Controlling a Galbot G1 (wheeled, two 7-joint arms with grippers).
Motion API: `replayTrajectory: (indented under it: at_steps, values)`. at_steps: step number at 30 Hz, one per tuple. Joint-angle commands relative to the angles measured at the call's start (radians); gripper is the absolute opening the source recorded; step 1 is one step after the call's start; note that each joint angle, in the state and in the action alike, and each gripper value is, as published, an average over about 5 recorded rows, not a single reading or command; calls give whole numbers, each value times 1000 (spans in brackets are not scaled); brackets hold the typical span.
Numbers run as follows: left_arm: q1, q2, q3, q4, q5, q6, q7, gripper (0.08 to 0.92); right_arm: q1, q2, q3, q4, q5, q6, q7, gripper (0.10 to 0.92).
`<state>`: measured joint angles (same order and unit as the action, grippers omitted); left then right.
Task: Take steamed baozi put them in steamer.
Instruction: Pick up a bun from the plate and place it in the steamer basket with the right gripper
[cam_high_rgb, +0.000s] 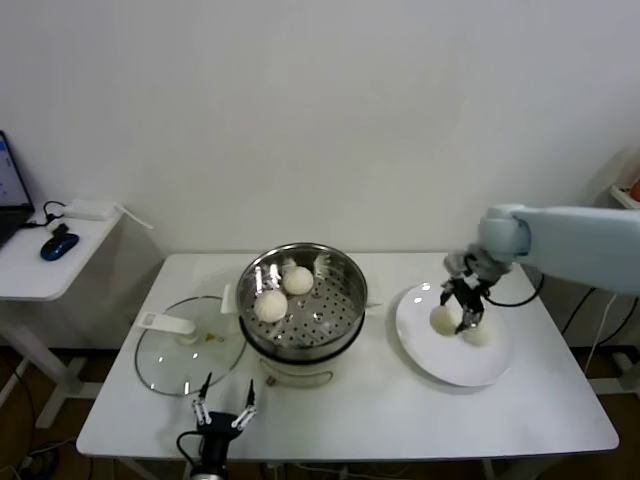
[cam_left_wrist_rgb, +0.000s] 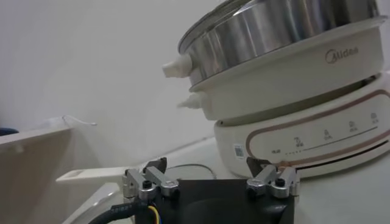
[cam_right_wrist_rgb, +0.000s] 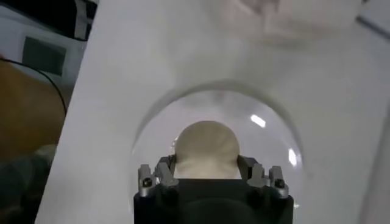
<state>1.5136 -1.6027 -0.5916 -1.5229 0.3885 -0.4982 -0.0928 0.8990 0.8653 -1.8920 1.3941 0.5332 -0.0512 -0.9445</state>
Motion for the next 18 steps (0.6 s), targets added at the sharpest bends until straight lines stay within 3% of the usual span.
replayTrajectory:
  at_steps: [1,10,18]
  values:
    - [-2,-1,2,5,1,0,0,823,344,111,-78,137,54,272,-37,674]
    - [-4,2,-2,12,4,-5,-4,823,301,268,72,202,-54,409,54,679]
    - [6,0,-1,-6,-1,-7,-13,823,152,458,149,78,-218,528,95,679]
